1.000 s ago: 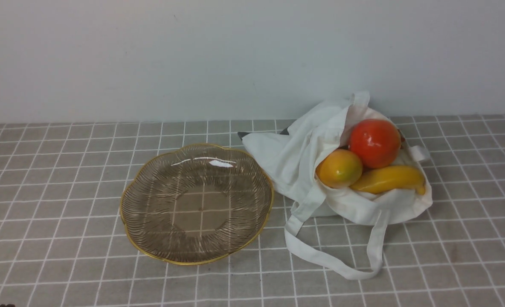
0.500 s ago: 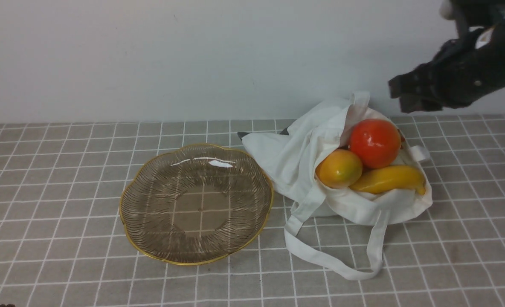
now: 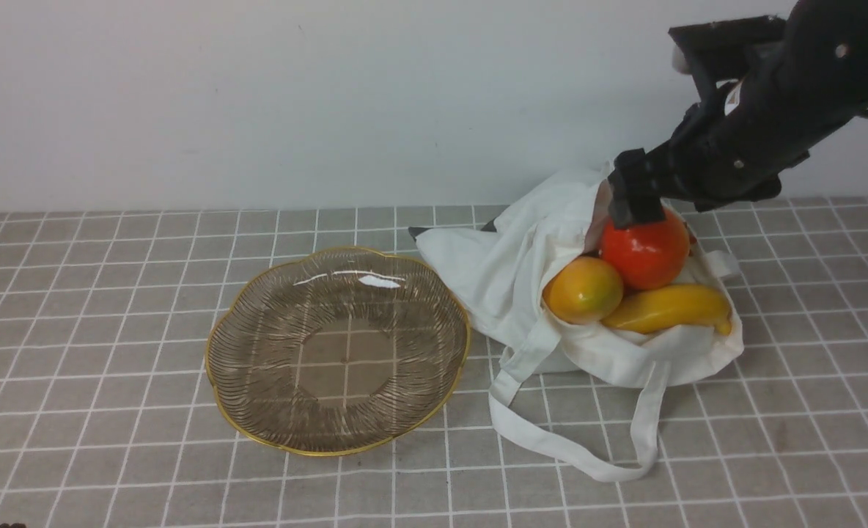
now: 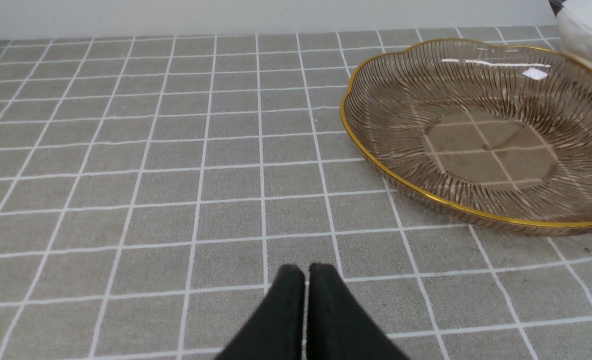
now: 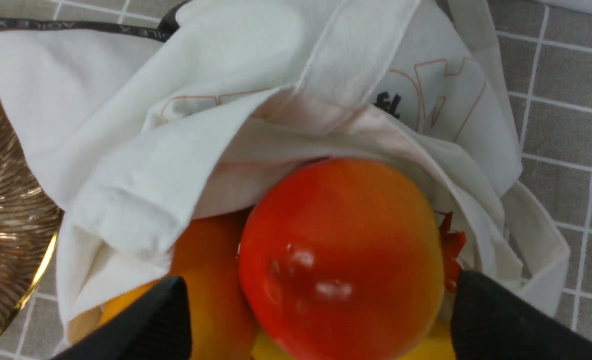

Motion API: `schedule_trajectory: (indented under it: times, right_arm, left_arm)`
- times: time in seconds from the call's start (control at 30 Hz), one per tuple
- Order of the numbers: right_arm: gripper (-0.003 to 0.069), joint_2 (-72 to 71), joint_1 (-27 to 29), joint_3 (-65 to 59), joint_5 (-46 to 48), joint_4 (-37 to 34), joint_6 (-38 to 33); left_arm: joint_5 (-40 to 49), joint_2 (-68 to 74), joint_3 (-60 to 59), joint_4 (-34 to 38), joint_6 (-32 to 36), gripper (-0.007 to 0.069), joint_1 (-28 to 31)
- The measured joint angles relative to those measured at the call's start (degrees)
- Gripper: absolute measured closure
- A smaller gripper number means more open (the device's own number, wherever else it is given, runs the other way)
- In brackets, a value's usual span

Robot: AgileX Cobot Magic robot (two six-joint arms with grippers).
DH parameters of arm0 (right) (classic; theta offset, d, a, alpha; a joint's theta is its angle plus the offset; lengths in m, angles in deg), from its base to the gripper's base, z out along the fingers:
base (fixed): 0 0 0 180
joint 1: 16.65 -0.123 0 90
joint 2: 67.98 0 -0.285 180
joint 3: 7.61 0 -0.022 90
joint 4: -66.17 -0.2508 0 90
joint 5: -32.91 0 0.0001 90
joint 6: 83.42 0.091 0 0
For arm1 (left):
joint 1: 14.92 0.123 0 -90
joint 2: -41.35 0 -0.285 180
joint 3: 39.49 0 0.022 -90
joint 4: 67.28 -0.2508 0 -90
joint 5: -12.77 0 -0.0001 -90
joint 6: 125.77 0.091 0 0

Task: Take the fruit out of the bag on the grey coffee tablecloth and place them on the plate.
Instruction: 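Reach into the cloth bag and grasp a fruit with the right gripper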

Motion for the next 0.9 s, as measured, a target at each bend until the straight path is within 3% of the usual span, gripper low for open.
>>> schedule_trajectory:
  times: [0.37,0.6,0.9]
  right_arm:
    - [0.0000,4.3,0.0,0.1,-1.2,1.8,1.8]
    - [0.0061,5.0,0.0,0.7,-1.0,2.0,1.8]
    - [0.0060,4.1,0.0,0.6,2.7,3.7,1.8]
  left_arm:
    - [0.0,0.0,0.0,0.0,0.0,0.0632,0.0]
    - [0.0,0.0,0.0,0.0,0.0,0.0632,0.0]
    - [0.0,0.0,0.0,0.0,0.0,0.0632,0.0]
